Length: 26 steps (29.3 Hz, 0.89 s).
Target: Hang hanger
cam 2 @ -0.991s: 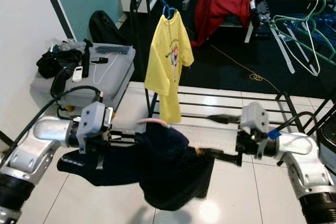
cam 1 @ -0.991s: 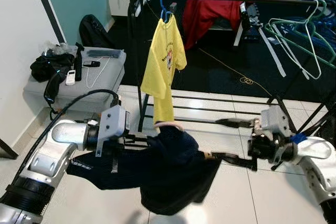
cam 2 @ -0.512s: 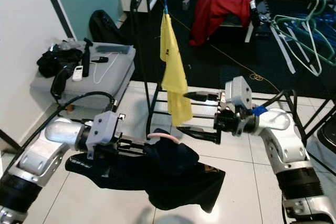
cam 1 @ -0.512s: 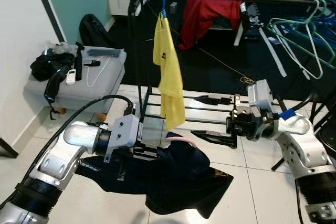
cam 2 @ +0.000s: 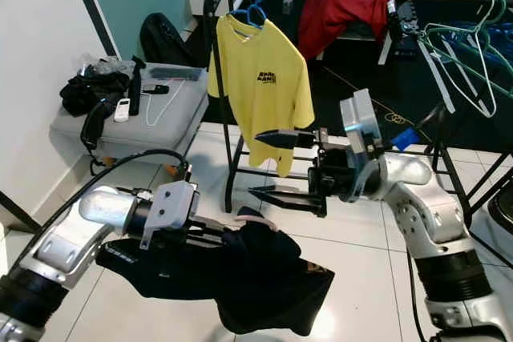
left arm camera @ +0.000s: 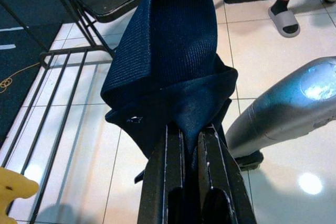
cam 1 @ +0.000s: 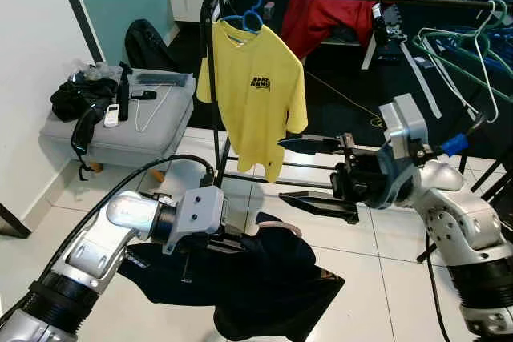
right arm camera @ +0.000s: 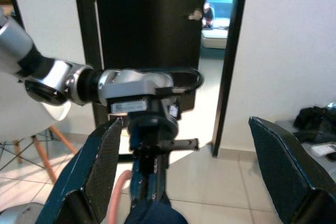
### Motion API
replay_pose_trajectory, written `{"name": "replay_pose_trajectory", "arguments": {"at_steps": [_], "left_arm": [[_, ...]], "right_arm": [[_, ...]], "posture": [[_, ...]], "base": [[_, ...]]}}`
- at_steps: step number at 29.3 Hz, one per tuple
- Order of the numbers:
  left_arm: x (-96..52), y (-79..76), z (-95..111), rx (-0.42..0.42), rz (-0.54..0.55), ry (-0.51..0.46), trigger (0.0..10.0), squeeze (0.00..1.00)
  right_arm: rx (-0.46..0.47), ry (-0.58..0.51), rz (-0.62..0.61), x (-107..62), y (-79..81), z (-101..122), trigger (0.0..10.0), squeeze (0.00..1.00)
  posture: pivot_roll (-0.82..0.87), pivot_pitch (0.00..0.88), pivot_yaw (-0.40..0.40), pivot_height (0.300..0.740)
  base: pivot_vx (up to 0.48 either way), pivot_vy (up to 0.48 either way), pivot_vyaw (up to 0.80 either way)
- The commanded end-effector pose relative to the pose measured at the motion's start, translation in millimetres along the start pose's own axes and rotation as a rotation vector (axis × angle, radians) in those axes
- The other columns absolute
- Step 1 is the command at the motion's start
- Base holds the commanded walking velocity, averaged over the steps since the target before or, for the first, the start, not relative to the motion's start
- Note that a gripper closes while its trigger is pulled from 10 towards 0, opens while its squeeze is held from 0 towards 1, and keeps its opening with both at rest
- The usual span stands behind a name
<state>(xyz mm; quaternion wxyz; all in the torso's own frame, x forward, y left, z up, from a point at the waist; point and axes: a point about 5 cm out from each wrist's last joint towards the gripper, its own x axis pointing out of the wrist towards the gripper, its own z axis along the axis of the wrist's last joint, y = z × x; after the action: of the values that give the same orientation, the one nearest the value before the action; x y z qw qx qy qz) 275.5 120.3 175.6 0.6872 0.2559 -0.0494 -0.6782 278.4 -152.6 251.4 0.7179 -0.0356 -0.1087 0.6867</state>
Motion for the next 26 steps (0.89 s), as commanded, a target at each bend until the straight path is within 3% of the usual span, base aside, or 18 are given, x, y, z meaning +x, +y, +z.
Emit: {"name": "replay_pose_trajectory", "arguments": {"at_steps": [1, 3, 5, 12, 26], "left_arm": [[1.8, -0.2, -1.4, -0.013, -0.001, -0.001, 0.0, 0.00], [1.8, -0.2, -1.4, -0.013, -0.001, -0.001, 0.0, 0.00], [1.4, 1.2, -1.0, -0.010, 0.003, 0.000, 0.0, 0.00], [1.6, 3.4, 0.5, -0.001, 0.008, -0.003, 0.0, 0.00], [5.5, 2.9, 4.4, 0.007, 0.004, -0.019, 0.0, 0.00]], "right_arm": [[0.033, 0.067, 0.064, -1.2, 10.6, -7.0, 10.0, 0.00], [0.033, 0.067, 0.064, -1.2, 10.6, -7.0, 10.0, 0.00], [0.060, 0.160, 0.093, -5.0, 18.3, -19.0, 10.0, 0.00], [0.043, 0.293, 0.084, -9.7, 19.5, -32.0, 10.0, 0.00], [0.031, 0.289, 0.045, -3.4, 15.0, -32.8, 10.0, 0.00]], "posture": [[-0.07, 0.125, 0.001, 0.740], [-0.07, 0.125, 0.001, 0.740], [-0.07, 0.124, 0.004, 0.740], [-0.07, 0.119, 0.004, 0.740], [-0.07, 0.108, 0.000, 0.740]], "base": [[0.000, 0.000, 0.00], [0.000, 0.000, 0.00], [0.000, 0.000, 0.00], [0.000, 0.000, 0.00], [0.000, 0.000, 0.00]]}}
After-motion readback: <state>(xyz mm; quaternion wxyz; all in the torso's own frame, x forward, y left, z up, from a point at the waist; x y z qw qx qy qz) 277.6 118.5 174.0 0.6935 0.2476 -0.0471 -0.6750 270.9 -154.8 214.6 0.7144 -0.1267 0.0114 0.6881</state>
